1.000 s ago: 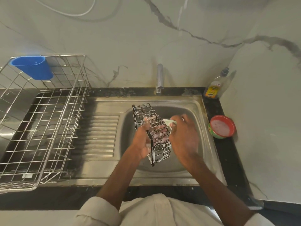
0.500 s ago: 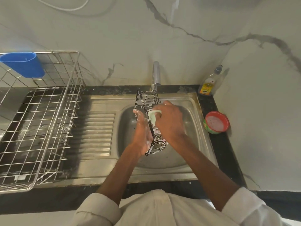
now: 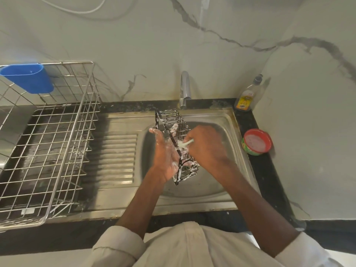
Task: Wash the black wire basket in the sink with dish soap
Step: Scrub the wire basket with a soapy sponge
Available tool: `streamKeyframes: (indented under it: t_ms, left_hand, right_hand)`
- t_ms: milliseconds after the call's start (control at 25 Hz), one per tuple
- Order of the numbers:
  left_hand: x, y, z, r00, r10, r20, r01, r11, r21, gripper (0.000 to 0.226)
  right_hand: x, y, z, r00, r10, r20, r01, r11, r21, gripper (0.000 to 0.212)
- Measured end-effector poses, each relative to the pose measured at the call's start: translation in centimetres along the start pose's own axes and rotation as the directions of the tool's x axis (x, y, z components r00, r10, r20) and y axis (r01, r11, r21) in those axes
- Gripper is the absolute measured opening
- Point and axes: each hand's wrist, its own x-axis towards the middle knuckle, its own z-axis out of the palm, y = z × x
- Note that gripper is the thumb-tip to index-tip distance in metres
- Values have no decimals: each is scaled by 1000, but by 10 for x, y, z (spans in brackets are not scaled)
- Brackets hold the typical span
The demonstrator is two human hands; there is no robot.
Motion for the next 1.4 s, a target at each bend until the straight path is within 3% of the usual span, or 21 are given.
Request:
streamKeyframes:
  t_ms: [120, 280, 360, 440, 520, 680, 760, 840, 960, 1120, 1240, 1320, 1400]
  left_hand:
    - [11, 4, -9, 997, 69, -22, -72, 990, -125, 121]
    - [24, 2, -20, 979, 142, -147, -176, 950, -256, 83]
    - [23, 2, -20, 988, 123, -91, -145, 943, -300, 93]
    - [17, 2, -12, 993, 88, -78, -107, 955, -278, 108]
    - [17, -2, -3, 993, 91, -69, -105, 966, -237, 109]
    - [20, -6, 0, 995, 77, -70, -89, 978, -190, 112]
    - [22, -6, -1, 996, 76, -40, -82, 984, -158, 119]
    - [22, -5, 0, 997, 71, -19, -73, 985, -155, 113]
    - [20, -8, 1, 997, 75, 3, -74, 982, -176, 91]
    - [21, -12, -4, 990, 137, 6, -134, 973, -187, 83]
    - [18, -11, -12, 988, 146, 46, -134, 970, -204, 62]
    - [11, -11, -18, 988, 153, 38, -143, 972, -186, 56]
    - [8, -16, -25, 987, 156, 36, -149, 978, -148, 52]
  right_hand:
    - [-16, 9, 14, 992, 15, -124, 35, 920, 389, 27]
    - [-29, 16, 28, 988, 78, -132, -12, 898, 440, 28]
    - [-31, 14, 27, 989, 99, -107, -29, 853, 521, 25]
    - [-27, 13, 25, 983, 112, -147, -30, 881, 472, 21]
    - [-18, 11, 23, 963, 161, -216, -47, 890, 453, 22]
    - [-16, 6, 23, 964, -28, -266, 125, 926, 356, 28]
    - [-15, 16, 23, 959, 36, -281, 64, 938, 339, 31]
    - [-14, 22, 23, 948, 95, -305, 6, 949, 314, 31]
    - [-18, 13, 29, 964, 24, -264, 80, 922, 379, 30]
    - [-1, 35, 12, 906, 272, -325, -194, 948, 253, 25]
    - [9, 50, 3, 876, 423, -232, -284, 840, 462, 18]
    - [14, 46, 5, 890, 455, -41, -315, 676, 666, 18]
    - [23, 41, 7, 892, 433, 128, -381, 569, 729, 22]
